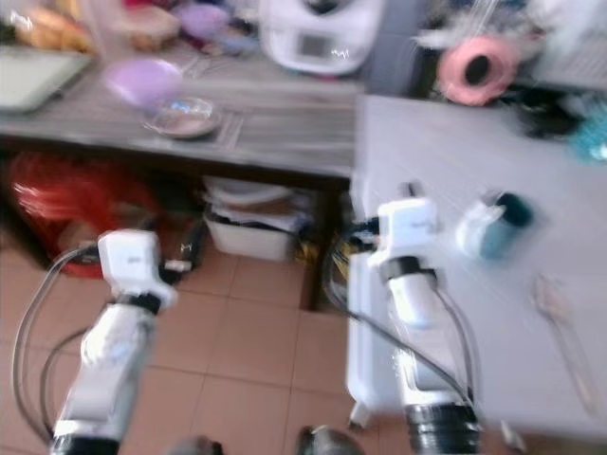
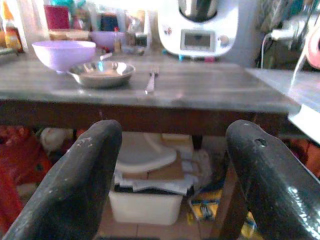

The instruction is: Setting the table

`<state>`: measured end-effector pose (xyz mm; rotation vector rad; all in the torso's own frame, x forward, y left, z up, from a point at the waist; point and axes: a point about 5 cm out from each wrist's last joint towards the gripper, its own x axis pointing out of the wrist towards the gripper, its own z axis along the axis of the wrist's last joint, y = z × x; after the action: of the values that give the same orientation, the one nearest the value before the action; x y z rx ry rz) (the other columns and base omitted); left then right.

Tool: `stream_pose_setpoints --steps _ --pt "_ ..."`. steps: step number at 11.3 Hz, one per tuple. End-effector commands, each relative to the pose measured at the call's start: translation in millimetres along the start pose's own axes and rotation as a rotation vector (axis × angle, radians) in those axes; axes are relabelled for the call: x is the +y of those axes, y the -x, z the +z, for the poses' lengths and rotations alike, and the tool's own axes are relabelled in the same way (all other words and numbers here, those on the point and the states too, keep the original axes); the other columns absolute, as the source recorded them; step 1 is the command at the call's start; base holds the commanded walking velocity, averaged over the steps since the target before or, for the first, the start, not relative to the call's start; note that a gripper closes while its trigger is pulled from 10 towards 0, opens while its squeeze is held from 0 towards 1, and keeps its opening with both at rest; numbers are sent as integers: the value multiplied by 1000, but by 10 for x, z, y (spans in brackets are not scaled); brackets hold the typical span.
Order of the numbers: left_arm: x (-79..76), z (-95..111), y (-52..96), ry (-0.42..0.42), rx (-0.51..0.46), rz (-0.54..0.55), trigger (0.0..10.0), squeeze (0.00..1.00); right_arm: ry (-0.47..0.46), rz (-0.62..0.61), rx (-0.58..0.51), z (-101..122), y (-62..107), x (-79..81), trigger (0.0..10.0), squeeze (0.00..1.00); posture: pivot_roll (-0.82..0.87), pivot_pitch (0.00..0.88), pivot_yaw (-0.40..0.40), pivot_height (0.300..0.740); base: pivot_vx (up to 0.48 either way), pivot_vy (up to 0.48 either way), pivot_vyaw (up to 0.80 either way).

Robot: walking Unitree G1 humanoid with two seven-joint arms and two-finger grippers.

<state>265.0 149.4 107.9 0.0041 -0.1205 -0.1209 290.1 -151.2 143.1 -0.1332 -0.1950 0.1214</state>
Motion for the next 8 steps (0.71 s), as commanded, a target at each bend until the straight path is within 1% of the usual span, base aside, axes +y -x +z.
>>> stream_pose_setpoints --steps 1,4,7,8 --pt "-35 16 -7 10 -2 -7 10000 0 11 -10 -4 26 -5 -61 10000 0 -41 103 -19 740 0 -262 0" --pt "-45 9 -2 9 1 -10 10000 0 10 -14 4 17 -6 -74 10000 0 -41 101 -21 740 0 0 0" --pt "-37 13 -2 3 1 -11 10000 0 8 -12 7 13 -7 -80 10000 0 -40 102 -24 740 0 0 -523" --pt "-41 9 2 3 2 -11 10000 0 7 -11 9 12 -8 -83 10000 0 -40 102 -27 740 0 0 0"
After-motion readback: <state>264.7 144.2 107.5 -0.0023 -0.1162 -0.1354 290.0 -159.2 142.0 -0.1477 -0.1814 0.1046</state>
